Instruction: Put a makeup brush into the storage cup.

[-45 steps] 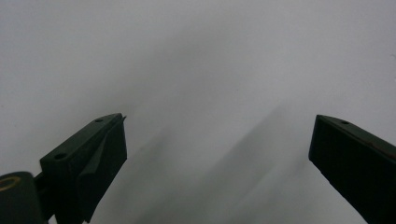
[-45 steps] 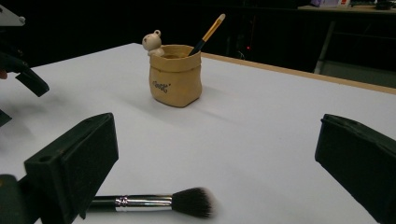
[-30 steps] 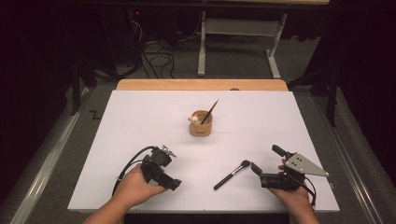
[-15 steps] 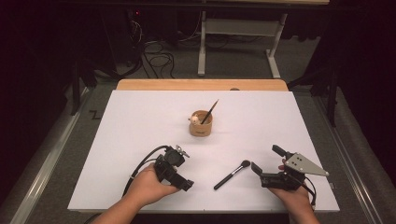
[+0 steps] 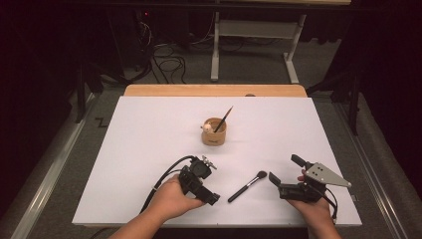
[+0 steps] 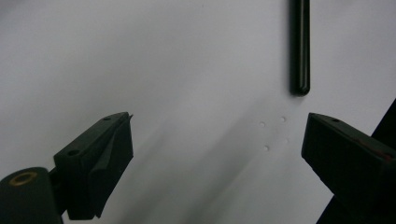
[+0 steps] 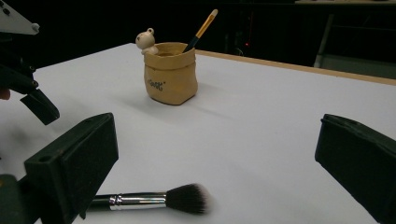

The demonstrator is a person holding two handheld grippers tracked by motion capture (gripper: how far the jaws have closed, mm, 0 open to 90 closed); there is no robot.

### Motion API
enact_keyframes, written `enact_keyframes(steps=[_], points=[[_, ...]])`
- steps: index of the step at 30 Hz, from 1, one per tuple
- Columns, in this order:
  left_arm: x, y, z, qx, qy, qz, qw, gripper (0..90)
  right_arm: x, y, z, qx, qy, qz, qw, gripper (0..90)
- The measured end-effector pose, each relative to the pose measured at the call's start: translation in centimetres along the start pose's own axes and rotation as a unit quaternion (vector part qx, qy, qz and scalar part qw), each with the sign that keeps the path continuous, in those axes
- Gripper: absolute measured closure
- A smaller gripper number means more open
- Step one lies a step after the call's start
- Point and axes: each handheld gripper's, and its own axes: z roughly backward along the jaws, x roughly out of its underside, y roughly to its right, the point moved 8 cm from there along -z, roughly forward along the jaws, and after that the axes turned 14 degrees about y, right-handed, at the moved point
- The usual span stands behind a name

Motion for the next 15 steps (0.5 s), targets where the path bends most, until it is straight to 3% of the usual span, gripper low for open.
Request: enact_keyframes(steps=[15], points=[[-1.2, 1.3, -0.8, 0.015, 0.003, -0.002, 0.9999, 12.7, 0.1, 0.1, 0.0, 0.003, -0.002, -0.005, 1.0, 0.3]])
